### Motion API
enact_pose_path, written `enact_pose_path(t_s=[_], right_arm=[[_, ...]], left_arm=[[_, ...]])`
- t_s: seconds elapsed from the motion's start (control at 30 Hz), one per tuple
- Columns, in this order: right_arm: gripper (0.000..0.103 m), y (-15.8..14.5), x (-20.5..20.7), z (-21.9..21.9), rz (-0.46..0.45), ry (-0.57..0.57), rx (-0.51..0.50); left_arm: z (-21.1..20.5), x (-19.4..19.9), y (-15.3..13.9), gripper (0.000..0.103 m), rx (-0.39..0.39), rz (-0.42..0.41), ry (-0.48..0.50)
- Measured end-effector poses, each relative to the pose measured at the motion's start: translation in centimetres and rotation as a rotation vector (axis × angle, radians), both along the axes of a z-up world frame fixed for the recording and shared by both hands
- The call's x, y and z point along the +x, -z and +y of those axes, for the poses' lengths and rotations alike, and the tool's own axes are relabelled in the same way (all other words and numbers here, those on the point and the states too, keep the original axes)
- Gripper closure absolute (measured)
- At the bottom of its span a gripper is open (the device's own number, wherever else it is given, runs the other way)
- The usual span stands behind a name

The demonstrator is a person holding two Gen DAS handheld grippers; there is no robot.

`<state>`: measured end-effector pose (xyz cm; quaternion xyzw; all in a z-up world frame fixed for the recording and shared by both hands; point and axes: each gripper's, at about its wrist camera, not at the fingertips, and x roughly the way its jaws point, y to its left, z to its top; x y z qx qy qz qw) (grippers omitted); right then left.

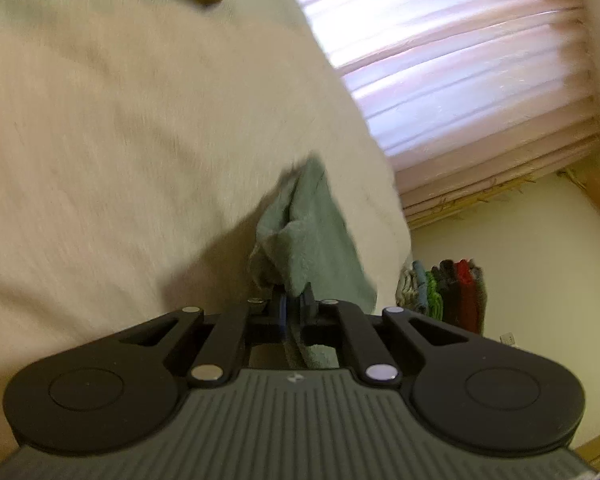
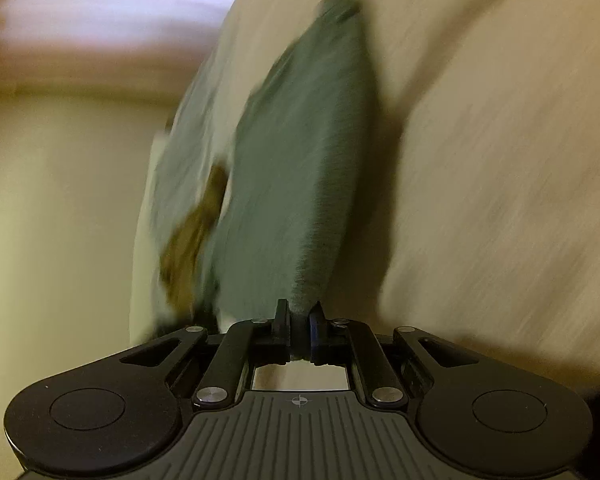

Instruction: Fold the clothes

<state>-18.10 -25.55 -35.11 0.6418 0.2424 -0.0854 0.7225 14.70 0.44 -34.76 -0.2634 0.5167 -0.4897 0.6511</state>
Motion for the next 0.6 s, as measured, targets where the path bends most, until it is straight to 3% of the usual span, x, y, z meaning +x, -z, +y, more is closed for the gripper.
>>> enact_pose_path(t_s=[0.07,0.17,0.23,0.27,0.3,0.37,0.53,0.6], right_arm=[[0.097,-0.2,1.9,2.5,0.010,-0.108,0.010],[0.096,0.2,5.3,5.5,0.047,-0.264,0.008],[0.078,0.1,6.9,5.7,0.092,-0.320,-0.044],[0.050,0.1,7.6,5.8,0.115,-0.347,-0.070],[0.032,0.1,8.4,5.9,0.138,-0.375,-0.097],[0.032,-1.2,8.5,5.0,0.149,-0.407,-0.196],[0.032,-5.9,8.2,-2.1,0.140,-0.405,-0.532],[0.032,-7.7,9.1,-5.3,0.116,-0.409,-0.680]], left_arm=[[1.8,1.3,-0.9,0.100,0.012,-0.030,-0.005],[3.9,3.1,-0.1,0.100,0.058,-0.032,-0.023],[5.1,3.8,1.3,0.097,0.090,-0.007,-0.058],[5.7,4.0,2.1,0.095,0.106,0.009,-0.084],[6.4,3.9,2.7,0.092,0.111,0.025,-0.109],[7.9,3.7,3.4,0.075,0.089,0.056,-0.139],[8.1,0.6,2.7,0.056,0.079,0.012,-0.100],[7.4,-0.3,3.1,0.054,0.081,0.013,-0.087]])
